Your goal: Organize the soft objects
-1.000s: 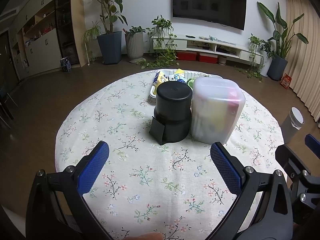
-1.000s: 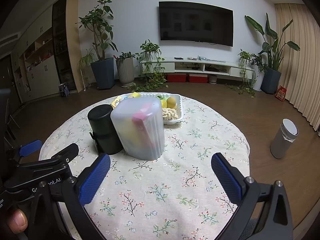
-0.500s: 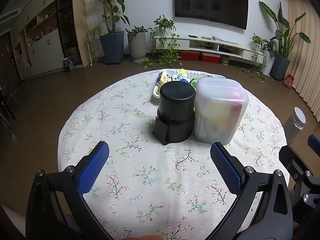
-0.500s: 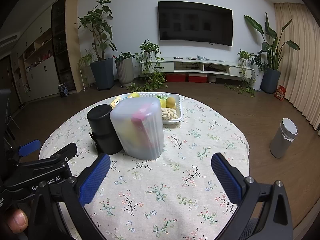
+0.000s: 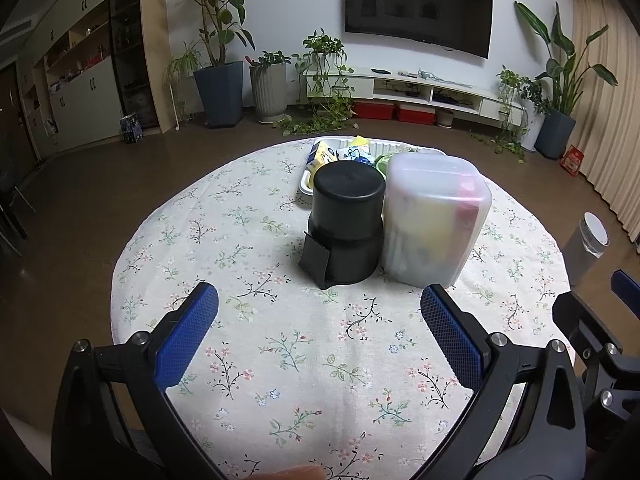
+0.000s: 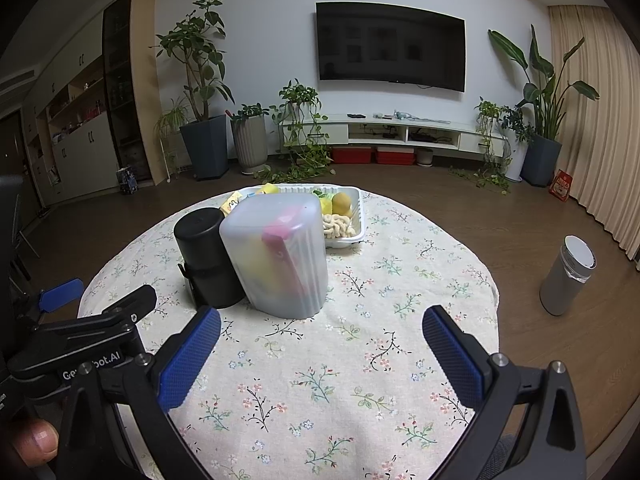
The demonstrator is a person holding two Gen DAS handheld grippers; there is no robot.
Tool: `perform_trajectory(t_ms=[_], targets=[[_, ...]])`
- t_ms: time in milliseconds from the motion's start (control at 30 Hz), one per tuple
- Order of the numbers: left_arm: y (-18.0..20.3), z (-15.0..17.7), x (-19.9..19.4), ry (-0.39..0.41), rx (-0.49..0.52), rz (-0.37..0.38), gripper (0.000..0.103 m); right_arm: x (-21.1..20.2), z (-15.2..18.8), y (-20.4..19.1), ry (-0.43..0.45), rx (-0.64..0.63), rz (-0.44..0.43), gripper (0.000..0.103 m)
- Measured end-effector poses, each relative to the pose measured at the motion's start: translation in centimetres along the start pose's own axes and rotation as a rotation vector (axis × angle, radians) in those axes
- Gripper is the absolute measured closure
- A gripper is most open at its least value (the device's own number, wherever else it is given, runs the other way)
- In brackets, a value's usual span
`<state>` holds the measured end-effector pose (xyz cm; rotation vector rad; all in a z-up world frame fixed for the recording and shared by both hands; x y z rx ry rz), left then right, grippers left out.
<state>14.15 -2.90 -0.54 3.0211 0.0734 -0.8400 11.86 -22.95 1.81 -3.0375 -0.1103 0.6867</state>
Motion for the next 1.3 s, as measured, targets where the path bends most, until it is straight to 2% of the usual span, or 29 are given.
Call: perform_trajectory(t_ms=[1300], targets=[[-0.11,-0.25,-0.6,0.026,0.011,-0.023,0.0,-0.04,-0.05,0.09,-0.002,0.001,0.003,0.0]])
Point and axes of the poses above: each gripper's, at about its wrist camera, not at the fingertips, and x roughly the way its jaws point, y to its right, z to its underside, the point moved 5 cm from there along x, roughly the way its jaws point, and after that the axes turned 10 degrees about y, right-handed, at the moved point
